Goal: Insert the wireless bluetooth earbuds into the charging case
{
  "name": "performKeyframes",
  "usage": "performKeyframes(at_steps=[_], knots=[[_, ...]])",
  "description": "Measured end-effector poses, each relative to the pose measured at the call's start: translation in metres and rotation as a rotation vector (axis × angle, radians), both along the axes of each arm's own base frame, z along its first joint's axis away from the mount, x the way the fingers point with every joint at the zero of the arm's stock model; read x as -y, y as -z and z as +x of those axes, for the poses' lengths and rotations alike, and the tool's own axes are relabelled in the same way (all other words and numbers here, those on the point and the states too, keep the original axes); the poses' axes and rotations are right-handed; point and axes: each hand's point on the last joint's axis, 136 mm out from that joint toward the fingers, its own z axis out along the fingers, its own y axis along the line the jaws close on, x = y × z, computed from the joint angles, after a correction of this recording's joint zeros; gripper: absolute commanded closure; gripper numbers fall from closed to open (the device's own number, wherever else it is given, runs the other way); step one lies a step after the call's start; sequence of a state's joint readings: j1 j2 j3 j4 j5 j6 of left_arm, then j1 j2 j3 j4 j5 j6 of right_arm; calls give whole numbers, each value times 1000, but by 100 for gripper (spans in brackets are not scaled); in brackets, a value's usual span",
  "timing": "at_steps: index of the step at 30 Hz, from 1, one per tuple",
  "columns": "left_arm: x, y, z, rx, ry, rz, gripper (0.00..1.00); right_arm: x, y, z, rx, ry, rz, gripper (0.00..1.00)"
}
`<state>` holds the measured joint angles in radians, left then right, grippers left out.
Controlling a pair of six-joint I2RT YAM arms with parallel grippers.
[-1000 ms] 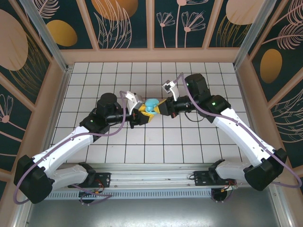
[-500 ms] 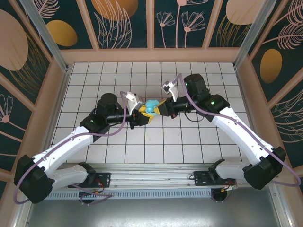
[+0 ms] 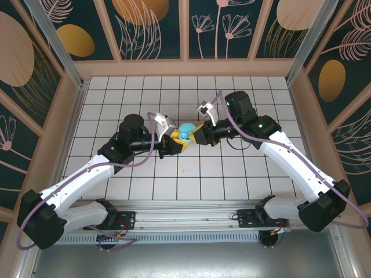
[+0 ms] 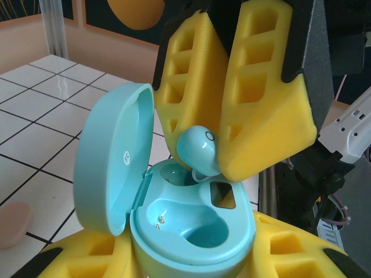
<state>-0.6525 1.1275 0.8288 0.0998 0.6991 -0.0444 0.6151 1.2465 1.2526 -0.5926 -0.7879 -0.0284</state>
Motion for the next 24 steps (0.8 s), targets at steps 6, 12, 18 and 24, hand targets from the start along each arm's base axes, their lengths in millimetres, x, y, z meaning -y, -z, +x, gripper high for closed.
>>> performKeyframes(at_steps=[6,12,18,24], knots=[[0,-1,0,2,-1,-2,88,1,-3,-1,-4,0,-3,66],[0,-3,1,13,-3,-10,88,1,-7,-1,-14,4,-14,63],[0,-3,3,15,-13,-8,88,-1,-7,5,-18,25,-33,62],[-1,-6,5,27,-22,-15,88,1,-9,12,-4,67,-54,61]])
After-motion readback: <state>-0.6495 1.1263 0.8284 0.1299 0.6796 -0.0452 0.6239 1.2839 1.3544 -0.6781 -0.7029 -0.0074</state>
